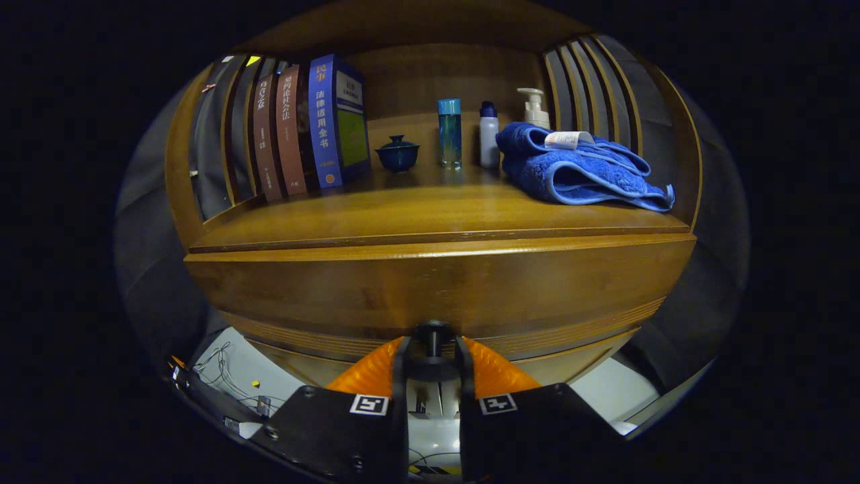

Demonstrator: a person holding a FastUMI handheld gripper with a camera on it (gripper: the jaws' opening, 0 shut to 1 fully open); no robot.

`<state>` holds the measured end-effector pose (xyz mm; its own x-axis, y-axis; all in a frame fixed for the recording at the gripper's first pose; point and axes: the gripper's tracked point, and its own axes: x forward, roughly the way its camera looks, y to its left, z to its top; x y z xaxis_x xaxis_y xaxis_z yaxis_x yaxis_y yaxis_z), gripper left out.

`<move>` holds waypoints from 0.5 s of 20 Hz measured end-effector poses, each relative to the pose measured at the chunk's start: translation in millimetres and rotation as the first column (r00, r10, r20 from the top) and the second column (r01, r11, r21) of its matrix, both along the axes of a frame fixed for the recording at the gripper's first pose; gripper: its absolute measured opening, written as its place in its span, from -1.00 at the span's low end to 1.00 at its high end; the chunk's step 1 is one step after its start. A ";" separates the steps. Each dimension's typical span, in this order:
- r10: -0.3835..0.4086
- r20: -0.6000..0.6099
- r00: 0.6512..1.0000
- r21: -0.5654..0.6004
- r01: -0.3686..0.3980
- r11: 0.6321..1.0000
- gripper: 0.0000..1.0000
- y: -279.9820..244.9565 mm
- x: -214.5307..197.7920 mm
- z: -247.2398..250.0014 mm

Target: Pull open the drawer, take out the items inside it, and place them on the countertop above the cabinet.

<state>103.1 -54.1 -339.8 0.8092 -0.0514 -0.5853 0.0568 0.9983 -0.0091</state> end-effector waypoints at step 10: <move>0.021 -0.032 0.999 -0.017 -0.021 1.000 -0.32 4.1 -42.9 4.1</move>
<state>60.2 -50.0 -335.7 0.7913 -0.0445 -0.6098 0.0350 0.9990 -0.0275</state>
